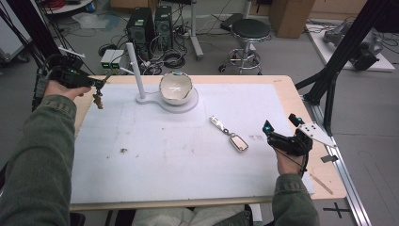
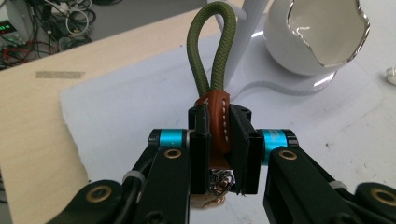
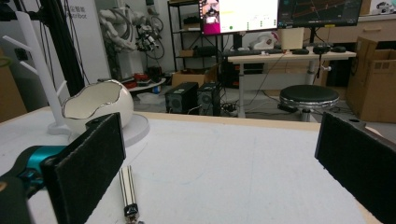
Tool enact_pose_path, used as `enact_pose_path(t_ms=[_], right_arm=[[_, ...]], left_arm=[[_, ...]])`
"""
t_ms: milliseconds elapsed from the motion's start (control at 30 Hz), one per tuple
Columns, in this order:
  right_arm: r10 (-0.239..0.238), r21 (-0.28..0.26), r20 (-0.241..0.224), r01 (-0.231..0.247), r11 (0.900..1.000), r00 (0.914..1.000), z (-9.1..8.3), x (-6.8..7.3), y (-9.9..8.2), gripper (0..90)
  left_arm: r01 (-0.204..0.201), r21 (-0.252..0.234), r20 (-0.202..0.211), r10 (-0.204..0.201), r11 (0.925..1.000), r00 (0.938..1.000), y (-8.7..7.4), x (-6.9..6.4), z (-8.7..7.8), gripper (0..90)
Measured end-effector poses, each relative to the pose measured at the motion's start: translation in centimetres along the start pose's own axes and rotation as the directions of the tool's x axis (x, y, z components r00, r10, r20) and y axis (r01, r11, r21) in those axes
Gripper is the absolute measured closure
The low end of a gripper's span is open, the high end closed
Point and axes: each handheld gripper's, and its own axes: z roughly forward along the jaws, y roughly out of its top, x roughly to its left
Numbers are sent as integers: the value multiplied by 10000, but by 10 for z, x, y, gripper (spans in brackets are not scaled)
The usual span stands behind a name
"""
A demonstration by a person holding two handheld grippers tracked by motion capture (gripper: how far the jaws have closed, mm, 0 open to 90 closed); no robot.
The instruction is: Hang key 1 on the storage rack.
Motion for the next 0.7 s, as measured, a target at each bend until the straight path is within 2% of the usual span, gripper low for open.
enact_pose_path(t_ms=[267,433,700], right_arm=[[-106,24,-14,106,9999,9999,0,0,0,6],[-202,62,-29,203,9998,9998,0,1,0,6],[-178,72,-64,178,9998,9998,1,0,-1,6]], left_arm=[[-94,-258,-219,89,9996,9997,13,-2,-10,785],[35,-147,-272,-39,9999,9996,16,1,-11,785],[204,-397,-471,-223,9990,9986,25,6,-13,785]])
